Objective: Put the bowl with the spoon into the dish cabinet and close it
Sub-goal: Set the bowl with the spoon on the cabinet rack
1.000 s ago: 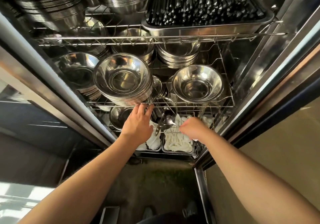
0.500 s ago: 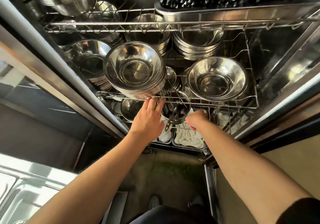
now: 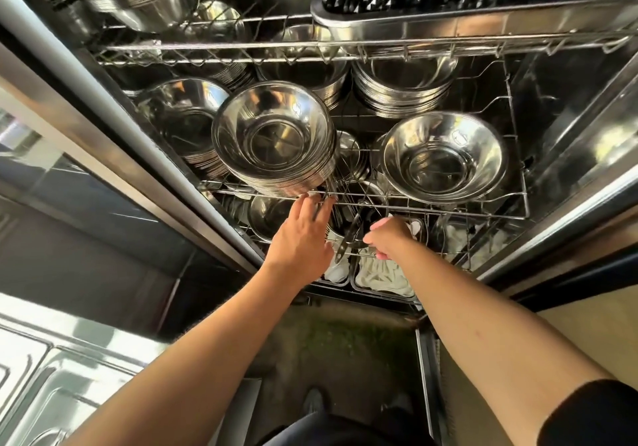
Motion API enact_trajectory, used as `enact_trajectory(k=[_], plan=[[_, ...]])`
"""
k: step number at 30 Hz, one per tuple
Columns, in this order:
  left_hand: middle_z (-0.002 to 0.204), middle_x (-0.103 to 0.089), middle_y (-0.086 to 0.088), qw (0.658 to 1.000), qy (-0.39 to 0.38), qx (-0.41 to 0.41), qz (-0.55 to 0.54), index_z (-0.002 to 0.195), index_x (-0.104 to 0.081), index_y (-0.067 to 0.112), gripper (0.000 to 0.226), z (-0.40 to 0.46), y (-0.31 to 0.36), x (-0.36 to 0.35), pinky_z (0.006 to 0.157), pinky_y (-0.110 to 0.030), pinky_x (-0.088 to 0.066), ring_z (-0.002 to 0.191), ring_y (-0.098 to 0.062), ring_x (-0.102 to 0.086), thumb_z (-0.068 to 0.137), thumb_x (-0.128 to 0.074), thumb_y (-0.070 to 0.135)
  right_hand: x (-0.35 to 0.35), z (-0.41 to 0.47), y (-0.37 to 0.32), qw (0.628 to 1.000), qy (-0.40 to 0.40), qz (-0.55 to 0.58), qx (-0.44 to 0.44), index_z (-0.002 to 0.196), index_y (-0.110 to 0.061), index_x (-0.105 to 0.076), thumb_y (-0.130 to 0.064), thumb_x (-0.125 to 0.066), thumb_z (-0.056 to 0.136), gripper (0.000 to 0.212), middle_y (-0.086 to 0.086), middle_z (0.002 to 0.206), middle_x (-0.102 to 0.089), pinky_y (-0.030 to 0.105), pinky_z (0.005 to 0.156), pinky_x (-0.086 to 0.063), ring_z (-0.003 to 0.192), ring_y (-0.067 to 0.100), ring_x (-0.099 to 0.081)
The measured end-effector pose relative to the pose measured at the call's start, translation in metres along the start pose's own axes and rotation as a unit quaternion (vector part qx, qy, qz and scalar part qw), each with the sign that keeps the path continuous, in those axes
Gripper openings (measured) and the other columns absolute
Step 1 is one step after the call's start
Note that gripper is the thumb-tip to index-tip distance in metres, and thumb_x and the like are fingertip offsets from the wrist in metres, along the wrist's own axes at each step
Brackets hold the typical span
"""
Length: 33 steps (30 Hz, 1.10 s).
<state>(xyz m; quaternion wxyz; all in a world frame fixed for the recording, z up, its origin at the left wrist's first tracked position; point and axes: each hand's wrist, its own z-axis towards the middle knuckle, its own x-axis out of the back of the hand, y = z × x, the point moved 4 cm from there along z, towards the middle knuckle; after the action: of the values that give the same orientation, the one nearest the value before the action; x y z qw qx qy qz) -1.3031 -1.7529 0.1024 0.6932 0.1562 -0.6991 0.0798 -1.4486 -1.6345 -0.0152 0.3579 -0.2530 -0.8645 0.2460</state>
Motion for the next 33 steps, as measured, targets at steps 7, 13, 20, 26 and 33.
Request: enact_trajectory(k=[7, 13, 20, 26, 33], plan=[[0.155, -0.028, -0.012, 1.000, -0.005, -0.009, 0.011, 0.158, -0.009, 0.020, 0.087, 0.002, -0.001, 0.005, 0.107, -0.042, -0.043, 0.145, -0.028, -0.021, 0.091, -0.061, 0.039, 0.002, -0.018, 0.003, 0.995, -0.024, -0.061, 0.080, 0.131, -0.016, -0.061, -0.021, -0.071, 0.085, 0.047, 0.008, 0.099, -0.072, 0.035, 0.069, -0.062, 0.076, 0.025, -0.073], [0.154, -0.030, -0.010, 0.999, -0.016, -0.029, 0.028, 0.157, -0.013, 0.020, 0.083, 0.004, -0.003, 0.010, 0.105, -0.043, -0.047, 0.143, -0.028, -0.024, 0.091, -0.059, 0.042, 0.018, -0.046, 0.002, 0.984, 0.024, -0.122, 0.130, 0.114, -0.012, -0.072, -0.028, -0.069, 0.086, 0.033, 0.008, 0.097, -0.073, 0.031, 0.068, -0.056, 0.076, 0.023, -0.069], [0.149, -0.039, -0.006, 0.997, -0.051, -0.033, 0.040, 0.153, -0.028, 0.021, 0.075, 0.010, 0.000, 0.026, 0.095, -0.045, -0.051, 0.139, -0.029, -0.034, 0.090, -0.055, 0.051, 0.070, -0.106, -0.005, 0.961, 0.082, -0.181, 0.192, 0.112, -0.029, -0.068, -0.046, -0.064, 0.089, 0.029, -0.005, 0.101, -0.072, 0.026, 0.061, -0.047, 0.074, 0.011, -0.063], [0.131, -0.054, -0.006, 0.996, -0.047, -0.076, 0.016, 0.132, -0.051, 0.018, 0.055, 0.018, 0.025, 0.051, 0.087, -0.045, -0.054, 0.124, -0.031, -0.051, 0.090, -0.056, 0.053, 0.122, -0.166, -0.020, 0.935, 0.170, -0.198, 0.242, 0.112, -0.027, -0.069, -0.043, -0.064, 0.092, 0.026, -0.010, 0.096, -0.074, 0.030, 0.069, -0.056, 0.079, 0.008, -0.067], [0.139, -0.049, -0.006, 0.987, 0.016, -0.156, -0.034, 0.147, -0.035, 0.021, 0.076, 0.048, 0.066, 0.073, 0.094, -0.045, -0.053, 0.128, -0.028, -0.047, 0.086, -0.058, 0.060, 0.167, -0.182, -0.038, 0.904, 0.233, -0.249, 0.256, 0.141, -0.023, -0.051, -0.048, -0.073, 0.084, 0.066, -0.001, 0.143, -0.052, 0.036, 0.099, -0.046, 0.128, 0.020, -0.053]])
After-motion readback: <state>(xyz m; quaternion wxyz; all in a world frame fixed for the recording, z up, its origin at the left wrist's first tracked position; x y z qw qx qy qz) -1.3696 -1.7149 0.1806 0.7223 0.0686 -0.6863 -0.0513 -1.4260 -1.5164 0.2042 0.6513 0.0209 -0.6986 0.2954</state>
